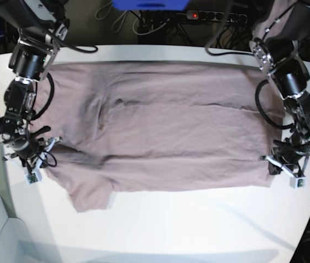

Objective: Layout the t-shirt on the table in an organized manner, then fold the t-shirt properly
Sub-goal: 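Lift the hem with both grippers and fold it toward the collar edge, then lower the folded hem onto the shirt with both grippers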

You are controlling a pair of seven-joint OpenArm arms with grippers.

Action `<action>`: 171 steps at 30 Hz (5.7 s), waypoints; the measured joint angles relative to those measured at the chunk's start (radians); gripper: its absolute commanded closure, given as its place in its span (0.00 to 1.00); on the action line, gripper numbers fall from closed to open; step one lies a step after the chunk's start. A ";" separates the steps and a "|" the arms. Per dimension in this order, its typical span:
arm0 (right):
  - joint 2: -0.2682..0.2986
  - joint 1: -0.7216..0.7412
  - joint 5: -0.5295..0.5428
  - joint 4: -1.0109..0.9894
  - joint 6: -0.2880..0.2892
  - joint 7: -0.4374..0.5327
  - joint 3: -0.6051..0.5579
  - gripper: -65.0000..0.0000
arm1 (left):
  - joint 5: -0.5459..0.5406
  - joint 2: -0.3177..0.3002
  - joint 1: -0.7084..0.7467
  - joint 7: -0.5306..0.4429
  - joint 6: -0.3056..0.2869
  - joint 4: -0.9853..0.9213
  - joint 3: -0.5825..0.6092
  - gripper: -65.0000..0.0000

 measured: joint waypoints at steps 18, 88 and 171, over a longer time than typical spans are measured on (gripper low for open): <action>-0.002 -0.126 0.002 0.219 0.003 -0.010 0.002 1.00 | -0.193 -0.037 0.054 0.004 0.000 0.005 -0.002 0.99; -0.006 -0.587 0.136 0.498 0.011 -0.015 0.077 1.00 | -0.706 -0.093 0.598 0.072 -0.003 0.444 -0.037 0.99; -0.012 -0.011 0.130 -0.056 0.009 -0.253 -0.225 1.00 | -0.658 -0.096 0.587 0.125 0.000 0.282 0.032 0.60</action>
